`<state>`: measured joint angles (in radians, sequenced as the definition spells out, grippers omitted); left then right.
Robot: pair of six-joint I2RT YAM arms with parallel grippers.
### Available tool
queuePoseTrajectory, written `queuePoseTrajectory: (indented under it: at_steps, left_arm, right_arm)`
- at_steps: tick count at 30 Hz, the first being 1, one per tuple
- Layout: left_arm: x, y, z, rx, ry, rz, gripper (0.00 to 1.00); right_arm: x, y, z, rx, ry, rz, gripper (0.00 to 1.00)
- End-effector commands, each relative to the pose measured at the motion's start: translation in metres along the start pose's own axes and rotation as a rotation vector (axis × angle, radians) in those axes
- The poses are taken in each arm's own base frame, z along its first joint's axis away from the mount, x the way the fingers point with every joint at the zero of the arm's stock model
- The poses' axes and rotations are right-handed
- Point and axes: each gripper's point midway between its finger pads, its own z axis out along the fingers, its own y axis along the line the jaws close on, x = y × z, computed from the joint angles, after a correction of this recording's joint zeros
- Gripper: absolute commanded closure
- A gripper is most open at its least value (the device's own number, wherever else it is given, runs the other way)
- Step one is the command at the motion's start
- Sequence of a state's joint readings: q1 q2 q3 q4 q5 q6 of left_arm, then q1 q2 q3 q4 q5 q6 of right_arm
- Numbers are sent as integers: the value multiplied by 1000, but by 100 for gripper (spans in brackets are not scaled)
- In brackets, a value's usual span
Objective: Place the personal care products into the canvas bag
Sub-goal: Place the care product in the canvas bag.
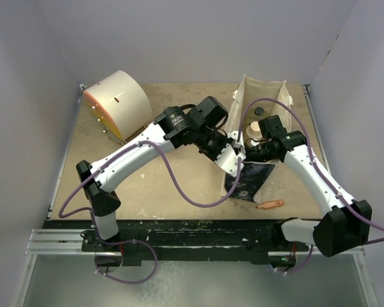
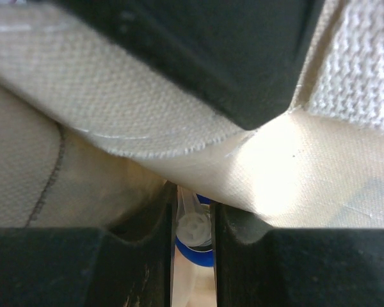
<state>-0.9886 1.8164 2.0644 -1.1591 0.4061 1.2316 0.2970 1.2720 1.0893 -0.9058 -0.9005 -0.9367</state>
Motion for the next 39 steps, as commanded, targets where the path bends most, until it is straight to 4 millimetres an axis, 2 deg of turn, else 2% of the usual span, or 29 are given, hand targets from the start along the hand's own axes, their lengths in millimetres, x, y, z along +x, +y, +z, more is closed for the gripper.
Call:
queuePoseTrajectory:
  at_steps: [1, 3, 5, 13, 19, 25, 31, 39]
  left_arm:
    - [-15, -6, -17, -16, -39, 35, 100]
    - [-14, -7, -18, -14, -36, 37, 100]
    - [-17, -6, -22, -20, -38, 44, 100]
    - [-36, 12, -43, -84, -79, 72, 100]
    - [-31, 7, -36, -65, -73, 62, 100]
    - [-25, -5, -23, -17, -74, 45, 99]
    - [-27, -10, -21, -4, -84, 31, 88]
    - [-28, -11, -26, -12, -86, 18, 73]
  right_arm:
    - [53, 7, 7, -13, 173, 27, 82]
    - [66, 9, 10, -17, 205, 39, 81]
    - [71, 11, 11, -24, 217, 51, 80]
    - [60, 8, 6, -5, 204, 50, 80]
    - [57, 9, 3, 7, 202, 60, 74]
    - [26, 3, -7, 54, 134, 25, 59]
    - [1, 1, -16, 72, 84, 11, 48]
    - [-31, 0, -31, 112, 17, -18, 38]
